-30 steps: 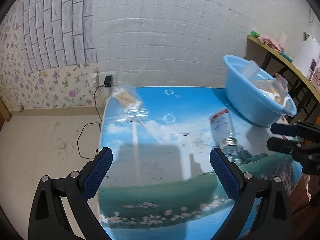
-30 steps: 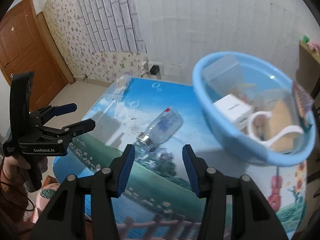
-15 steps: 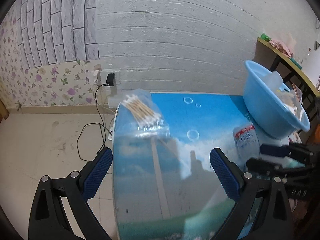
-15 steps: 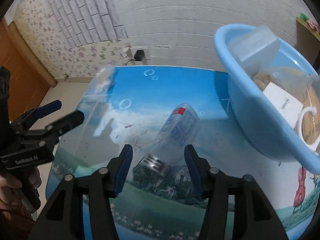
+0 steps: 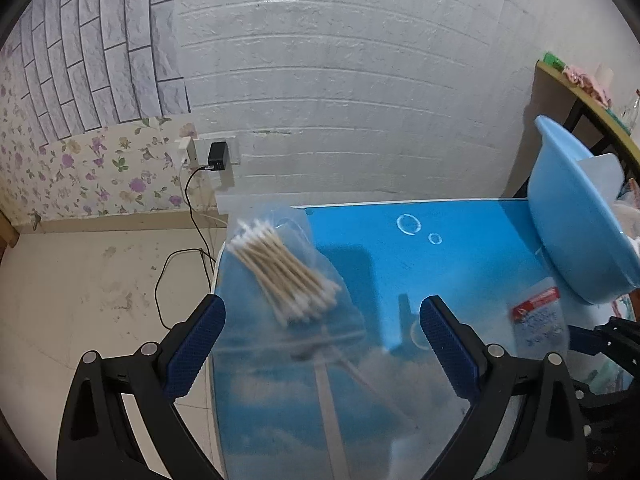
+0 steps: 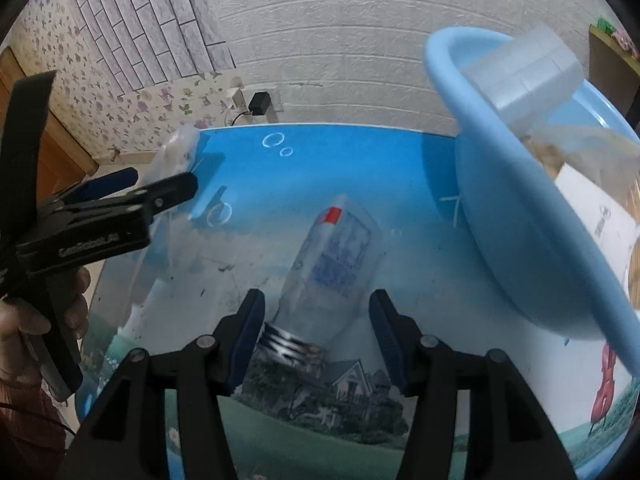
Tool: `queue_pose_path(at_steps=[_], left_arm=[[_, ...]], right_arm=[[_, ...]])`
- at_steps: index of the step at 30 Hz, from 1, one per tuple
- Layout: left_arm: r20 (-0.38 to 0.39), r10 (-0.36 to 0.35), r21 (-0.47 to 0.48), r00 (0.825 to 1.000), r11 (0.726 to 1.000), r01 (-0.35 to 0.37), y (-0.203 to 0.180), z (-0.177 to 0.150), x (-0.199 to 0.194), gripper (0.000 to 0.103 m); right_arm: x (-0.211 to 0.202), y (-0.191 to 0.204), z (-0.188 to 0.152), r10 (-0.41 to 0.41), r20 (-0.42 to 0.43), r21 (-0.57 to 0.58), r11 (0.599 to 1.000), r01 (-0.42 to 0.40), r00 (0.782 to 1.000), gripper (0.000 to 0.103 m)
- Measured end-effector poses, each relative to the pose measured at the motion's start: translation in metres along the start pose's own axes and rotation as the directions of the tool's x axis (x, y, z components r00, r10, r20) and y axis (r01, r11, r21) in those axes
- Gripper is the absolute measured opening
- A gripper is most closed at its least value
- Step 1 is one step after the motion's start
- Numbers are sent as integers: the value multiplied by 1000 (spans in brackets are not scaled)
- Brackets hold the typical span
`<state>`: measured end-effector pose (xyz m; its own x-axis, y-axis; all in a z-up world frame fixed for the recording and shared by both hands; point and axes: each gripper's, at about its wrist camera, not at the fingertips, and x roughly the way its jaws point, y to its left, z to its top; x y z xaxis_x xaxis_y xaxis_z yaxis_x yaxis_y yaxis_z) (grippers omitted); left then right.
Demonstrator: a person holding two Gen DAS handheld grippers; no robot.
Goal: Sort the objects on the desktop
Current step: 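Move the left gripper to the cotton swab bag while the right approaches the clear bottle, then grasp the cotton swab bag with the left gripper while the right grasps the red-labelled bottle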
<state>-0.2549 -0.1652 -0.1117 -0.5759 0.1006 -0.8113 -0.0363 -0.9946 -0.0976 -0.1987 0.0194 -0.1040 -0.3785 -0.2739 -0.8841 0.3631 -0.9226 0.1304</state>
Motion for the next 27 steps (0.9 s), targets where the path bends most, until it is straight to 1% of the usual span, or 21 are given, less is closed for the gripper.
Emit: queue_pose_path(at_steps=[4, 8, 9, 10, 11, 13, 19, 22, 27], left_arm=[[-17, 11, 6, 1000, 1000, -11, 0, 3, 9, 98], [-17, 24, 23, 1000, 999, -24, -1, 3, 13, 97], [-14, 22, 26, 1000, 999, -22, -2, 3, 12, 89], [-11, 25, 30, 1000, 999, -25, -2, 3, 12, 76], [-9, 36, 36, 999, 999, -36, -2, 3, 11, 70], [-7, 31, 44, 999, 999, -31, -2, 3, 11, 64], [5, 26, 69, 1000, 997, -26, -7, -1, 4, 51], [4, 21, 66, 1000, 998, -21, -9, -4, 1, 50], [1, 16, 75, 1000, 997, -16, -20, -21, -11, 49]], right_arm=[[-1, -1, 2, -6, 7, -10, 1000, 6, 1000, 54], [0, 0, 5, -16, 16, -14, 1000, 17, 1000, 54], [0, -1, 5, -23, 19, -16, 1000, 23, 1000, 54], [1, -2, 5, -26, 21, -20, 999, 26, 999, 54], [0, -2, 5, -20, 21, -21, 1000, 20, 1000, 52], [-1, -3, 5, -13, 27, -34, 999, 14, 1000, 46], [-4, -4, 3, -13, 44, -67, 998, 15, 999, 43], [-9, -4, 3, -10, 64, -82, 996, 15, 998, 43], [-16, -7, 0, 4, 77, -85, 996, 3, 997, 42]])
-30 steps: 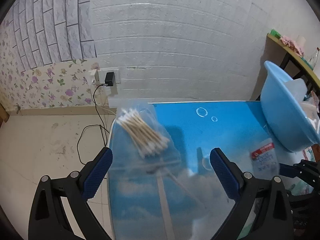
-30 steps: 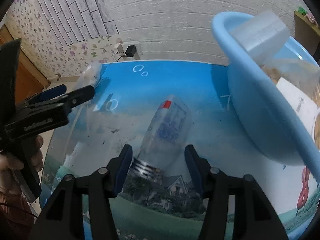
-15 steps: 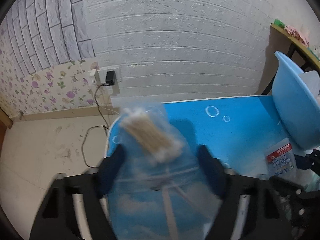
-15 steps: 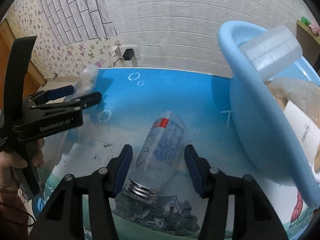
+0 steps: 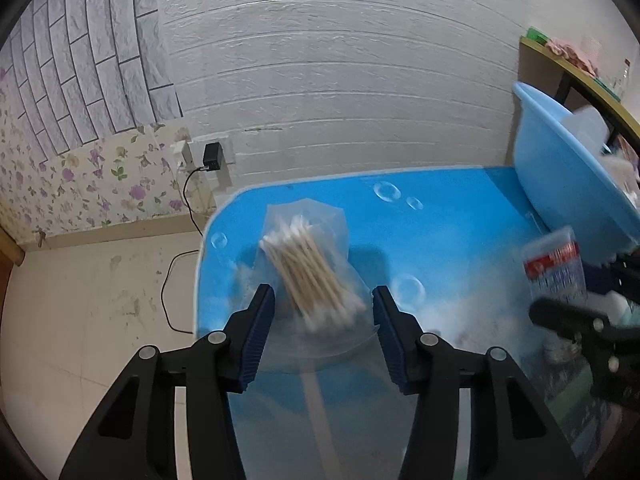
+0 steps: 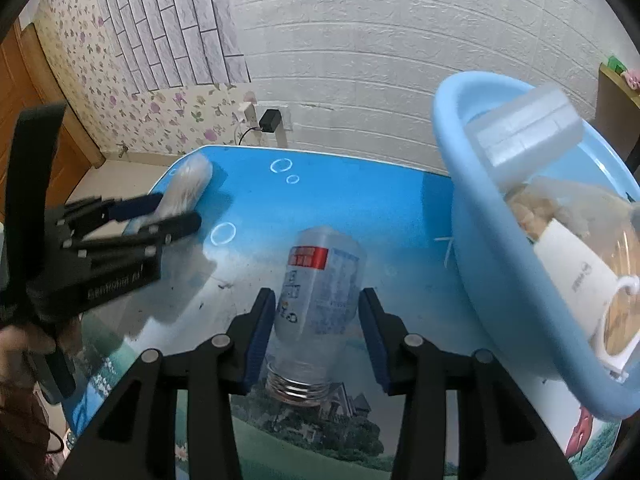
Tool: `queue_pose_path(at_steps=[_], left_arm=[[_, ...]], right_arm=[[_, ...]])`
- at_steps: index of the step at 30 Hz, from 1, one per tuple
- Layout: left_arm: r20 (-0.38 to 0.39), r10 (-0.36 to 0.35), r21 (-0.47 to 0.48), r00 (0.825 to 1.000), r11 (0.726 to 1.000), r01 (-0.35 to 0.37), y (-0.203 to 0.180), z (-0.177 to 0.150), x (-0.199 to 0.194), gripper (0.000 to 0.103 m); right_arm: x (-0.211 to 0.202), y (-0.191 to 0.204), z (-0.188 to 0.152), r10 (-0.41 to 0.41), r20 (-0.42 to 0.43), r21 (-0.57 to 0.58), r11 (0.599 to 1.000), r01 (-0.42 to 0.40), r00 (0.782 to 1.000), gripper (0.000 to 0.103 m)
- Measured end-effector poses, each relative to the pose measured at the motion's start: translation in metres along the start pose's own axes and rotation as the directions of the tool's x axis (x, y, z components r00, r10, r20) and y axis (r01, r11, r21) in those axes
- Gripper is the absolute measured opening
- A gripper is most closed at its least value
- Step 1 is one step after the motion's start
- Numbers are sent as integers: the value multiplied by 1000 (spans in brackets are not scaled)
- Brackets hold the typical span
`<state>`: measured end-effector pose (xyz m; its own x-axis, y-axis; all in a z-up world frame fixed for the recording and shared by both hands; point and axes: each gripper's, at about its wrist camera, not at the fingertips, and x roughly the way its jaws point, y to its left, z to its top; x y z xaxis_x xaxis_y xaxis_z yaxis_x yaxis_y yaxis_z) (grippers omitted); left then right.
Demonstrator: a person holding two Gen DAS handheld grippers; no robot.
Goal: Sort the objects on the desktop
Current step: 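Grasp the cotton swab bag with the left gripper while the right grasps the red-labelled bottle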
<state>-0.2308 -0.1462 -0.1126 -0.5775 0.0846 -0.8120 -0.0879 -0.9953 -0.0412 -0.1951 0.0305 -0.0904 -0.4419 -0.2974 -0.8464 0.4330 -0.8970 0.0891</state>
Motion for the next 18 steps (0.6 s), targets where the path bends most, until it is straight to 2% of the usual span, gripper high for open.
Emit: queue_pose_path(at_steps=[18], left_arm=[[1, -47, -5, 999, 999, 47, -67, -64, -59, 49]], right_arm=[[-54, -24, -54, 33, 15, -14, 999, -33, 999, 42]])
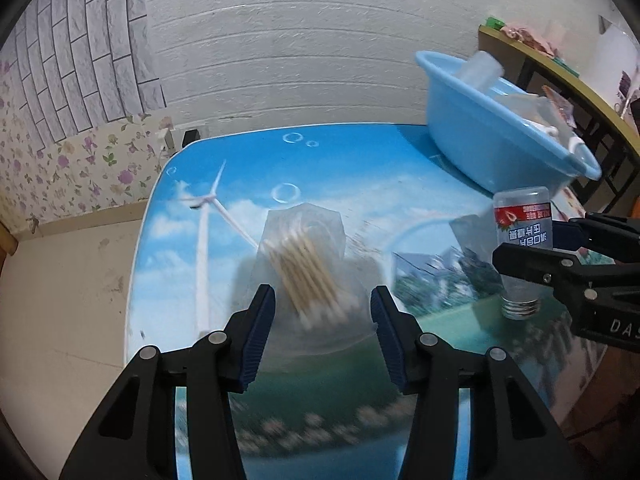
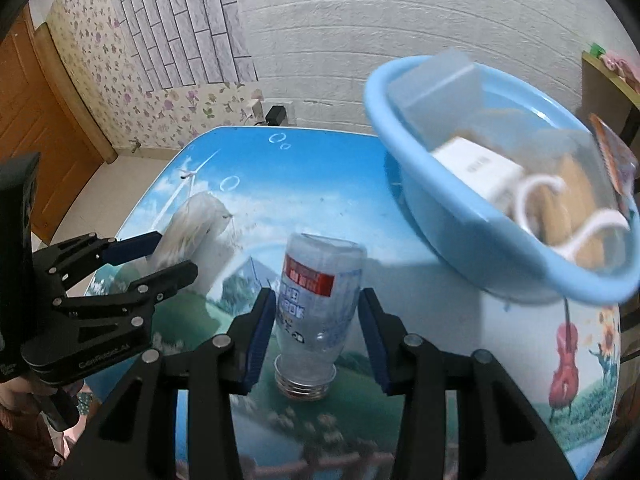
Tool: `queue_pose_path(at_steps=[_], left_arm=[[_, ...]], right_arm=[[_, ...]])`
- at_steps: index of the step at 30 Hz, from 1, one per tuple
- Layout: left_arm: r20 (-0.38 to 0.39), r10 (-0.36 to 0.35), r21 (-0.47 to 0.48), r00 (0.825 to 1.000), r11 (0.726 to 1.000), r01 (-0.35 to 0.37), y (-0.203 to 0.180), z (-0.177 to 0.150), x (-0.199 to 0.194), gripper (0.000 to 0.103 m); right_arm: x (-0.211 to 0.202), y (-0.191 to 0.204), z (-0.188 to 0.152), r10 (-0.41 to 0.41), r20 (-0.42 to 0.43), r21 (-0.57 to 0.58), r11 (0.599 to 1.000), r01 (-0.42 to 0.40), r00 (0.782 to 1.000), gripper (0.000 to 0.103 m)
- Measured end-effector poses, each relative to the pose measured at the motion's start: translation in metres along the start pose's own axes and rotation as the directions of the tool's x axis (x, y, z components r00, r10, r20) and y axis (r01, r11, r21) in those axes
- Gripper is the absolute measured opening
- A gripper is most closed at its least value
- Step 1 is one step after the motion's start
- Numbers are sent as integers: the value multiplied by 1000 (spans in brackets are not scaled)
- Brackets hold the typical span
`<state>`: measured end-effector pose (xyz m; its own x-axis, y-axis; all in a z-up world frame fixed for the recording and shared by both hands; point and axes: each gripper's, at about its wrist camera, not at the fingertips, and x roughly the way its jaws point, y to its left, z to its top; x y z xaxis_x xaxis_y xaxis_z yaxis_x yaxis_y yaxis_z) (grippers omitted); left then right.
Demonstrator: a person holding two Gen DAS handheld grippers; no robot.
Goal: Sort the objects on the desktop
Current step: 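Grasp the cotton swab bag with the left gripper while the right grasps the red-labelled bottle, then lift the cotton swab bag with the left gripper while the right lifts the bottle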
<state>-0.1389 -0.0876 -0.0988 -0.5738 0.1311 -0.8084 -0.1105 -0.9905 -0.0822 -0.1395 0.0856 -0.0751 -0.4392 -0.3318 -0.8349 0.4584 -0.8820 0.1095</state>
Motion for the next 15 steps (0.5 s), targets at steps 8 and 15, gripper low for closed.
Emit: queue_pose_path(at_steps=[8, 15], left_arm=[[13, -11, 1, 1000, 1000, 11, -30, -16, -13, 49], [12, -7, 28, 1000, 1000, 7, -55, -30, -17, 49]], right_arm=[[-25, -23, -27, -8, 19, -4, 1000, 8, 1000, 41], [-38, -55, -50, -38, 25, 24, 999, 37, 999, 41]])
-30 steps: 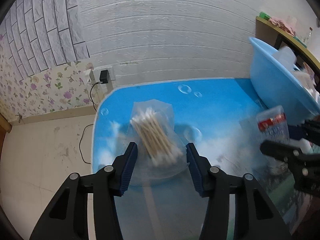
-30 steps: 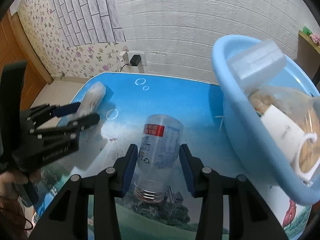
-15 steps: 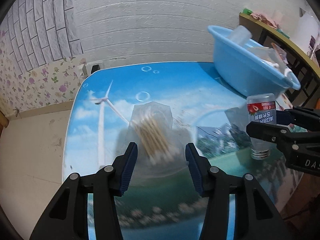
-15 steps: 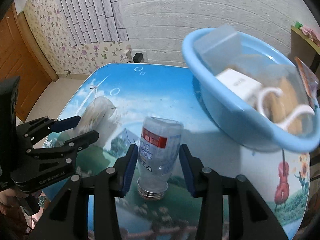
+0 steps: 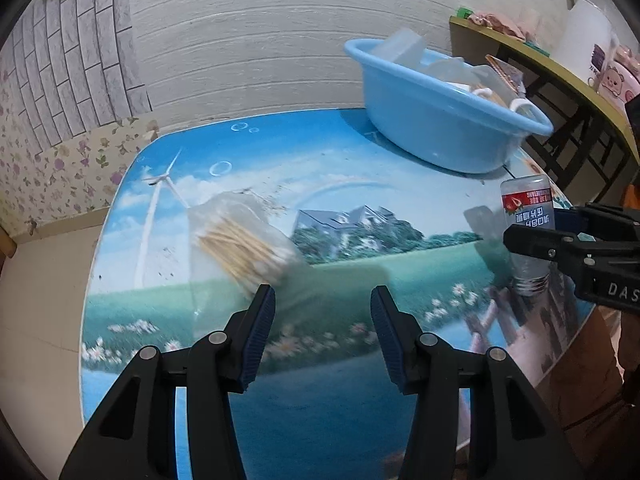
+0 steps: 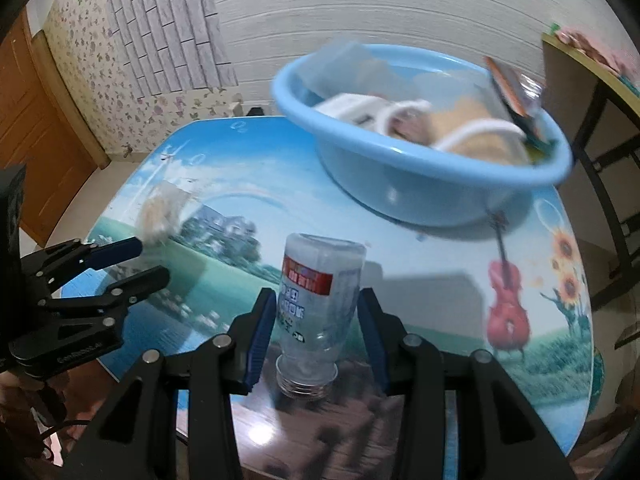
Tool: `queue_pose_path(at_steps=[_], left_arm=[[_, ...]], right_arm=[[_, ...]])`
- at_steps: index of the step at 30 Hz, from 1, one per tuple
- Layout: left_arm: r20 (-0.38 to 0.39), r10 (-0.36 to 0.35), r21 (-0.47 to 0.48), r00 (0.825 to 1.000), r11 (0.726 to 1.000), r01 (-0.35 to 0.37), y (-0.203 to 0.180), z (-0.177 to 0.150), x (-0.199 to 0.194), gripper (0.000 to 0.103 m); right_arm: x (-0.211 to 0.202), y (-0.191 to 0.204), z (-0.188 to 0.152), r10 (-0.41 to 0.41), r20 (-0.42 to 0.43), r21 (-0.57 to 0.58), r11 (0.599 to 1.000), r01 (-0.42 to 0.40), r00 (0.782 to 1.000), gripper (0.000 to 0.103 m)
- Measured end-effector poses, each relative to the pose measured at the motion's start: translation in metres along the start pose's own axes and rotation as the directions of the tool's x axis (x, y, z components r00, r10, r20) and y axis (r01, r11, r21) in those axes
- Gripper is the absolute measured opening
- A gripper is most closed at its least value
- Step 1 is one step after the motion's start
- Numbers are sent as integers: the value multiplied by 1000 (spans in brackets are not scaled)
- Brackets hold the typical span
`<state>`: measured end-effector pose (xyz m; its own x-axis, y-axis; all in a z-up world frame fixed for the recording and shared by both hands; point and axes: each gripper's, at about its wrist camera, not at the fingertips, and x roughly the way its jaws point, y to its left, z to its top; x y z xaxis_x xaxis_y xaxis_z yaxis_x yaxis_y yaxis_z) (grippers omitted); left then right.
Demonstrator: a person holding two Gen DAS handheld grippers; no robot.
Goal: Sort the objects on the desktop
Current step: 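Lift the cotton swab bag with the left gripper while the right lifts the bottle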
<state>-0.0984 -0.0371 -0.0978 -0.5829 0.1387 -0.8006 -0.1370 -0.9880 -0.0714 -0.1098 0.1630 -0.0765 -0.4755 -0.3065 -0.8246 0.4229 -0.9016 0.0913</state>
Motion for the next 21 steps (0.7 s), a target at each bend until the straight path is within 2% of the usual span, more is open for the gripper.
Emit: queue_pose_path(at_steps=[5, 7, 9, 14, 16, 21], left_arm=[[47, 24, -1, 999, 1000, -24, -9, -6, -10, 51], [69, 46, -3, 997, 999, -46, -9, -5, -13, 62], [72, 61, -5, 996, 998, -61, -7, -3, -12, 68], [55, 96, -48, 994, 994, -93, 6, 2, -4, 75], [37, 98, -44, 995, 994, -96, 8, 3, 0, 84], [6, 97, -33, 995, 995, -97, 10, 1, 13, 85]], right_arm=[[-7, -19, -13, -33, 11, 6, 999, 33, 999, 41], [-9, -27, -18, -53, 21, 3, 999, 53, 998, 41], [-9, -31, -21, -63, 24, 1, 998, 63, 998, 41], [-6, -38, -28, -62, 14, 16, 998, 62, 998, 41], [-4, -38, -30, -64, 12, 13, 998, 63, 998, 41], [-2, -41, -33, -68, 11, 17, 998, 68, 998, 41]])
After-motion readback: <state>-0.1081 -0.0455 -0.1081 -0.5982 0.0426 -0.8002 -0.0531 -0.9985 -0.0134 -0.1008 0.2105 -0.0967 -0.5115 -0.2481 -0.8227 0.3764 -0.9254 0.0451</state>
